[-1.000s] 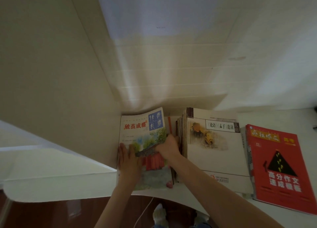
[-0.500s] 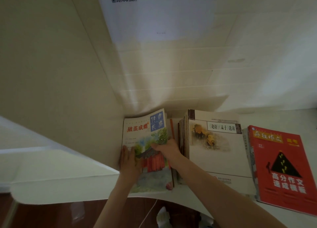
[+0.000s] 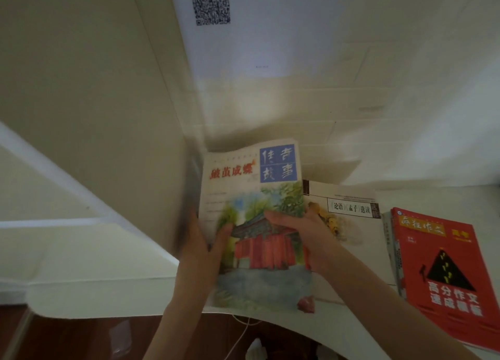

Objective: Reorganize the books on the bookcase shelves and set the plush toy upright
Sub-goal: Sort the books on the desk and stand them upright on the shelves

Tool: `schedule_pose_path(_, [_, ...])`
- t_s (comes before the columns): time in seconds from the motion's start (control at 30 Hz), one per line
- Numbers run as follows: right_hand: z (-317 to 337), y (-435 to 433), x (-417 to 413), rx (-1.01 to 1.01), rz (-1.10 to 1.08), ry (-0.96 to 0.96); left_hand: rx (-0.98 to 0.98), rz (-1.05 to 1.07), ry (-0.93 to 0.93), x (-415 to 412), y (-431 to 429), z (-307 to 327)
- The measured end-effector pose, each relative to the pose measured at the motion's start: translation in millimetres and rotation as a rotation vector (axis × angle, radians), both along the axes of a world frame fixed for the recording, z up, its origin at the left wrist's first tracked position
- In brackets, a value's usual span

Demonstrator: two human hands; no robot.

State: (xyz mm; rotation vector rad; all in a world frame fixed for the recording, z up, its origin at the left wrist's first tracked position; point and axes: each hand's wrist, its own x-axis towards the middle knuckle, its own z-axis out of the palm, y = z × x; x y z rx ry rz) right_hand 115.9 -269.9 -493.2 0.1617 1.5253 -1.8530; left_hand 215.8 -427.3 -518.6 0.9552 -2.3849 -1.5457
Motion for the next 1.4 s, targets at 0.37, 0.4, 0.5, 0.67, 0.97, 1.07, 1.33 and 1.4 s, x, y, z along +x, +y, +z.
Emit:
schedule_pose_path(0.37, [23.2, 47.7, -2.3, -0.107, 0.004, 0.033, 0.457, -0.072, 0.045, -13.5, -10.6, 56.8])
schedule_pose_path(0.4, [21.7, 49.8, -1.1, -0.126, -0.007, 0.037, 0.475, -0.089, 0.052, -12.8, -9.5, 59.9])
schedule_pose_path(0.5, [21.9, 53.1, 0.9, -0.169, -0.018, 0.049, 0.454, -0.122, 0.091, -10.7, -5.6, 68.1])
schedule_pose_path(0.67, [34.7, 55.0, -1.1, -0.214, 0.058, 0.133, 0.523, -0.198, 0.087, -5.4, -3.1, 81.5])
schedule_pose_path(0.97, [54.4, 53.7, 3.1, -0.173, 0.215, 0.266, 0.766, -0.247, 0.018, 14.6, 0.9, 75.4])
schedule_pose_path(1.07, [51.6, 55.5, -0.1, -0.125, 0.166, 0.283, 0.719, -0.171, 0.153, 15.4, 5.1, 76.4])
schedule_pose_path(1.33, [63.1, 43.0, -6.4, -0.142, 0.132, 0.409, 0.614, -0.027, 0.565, 31.1, 27.2, 119.4])
schedule_pose_path(1.4, [70.5, 41.1, -7.5, -0.161, 0.172, 0.469, 0.592, -0.023, 0.612, 38.5, 34.5, 139.4])
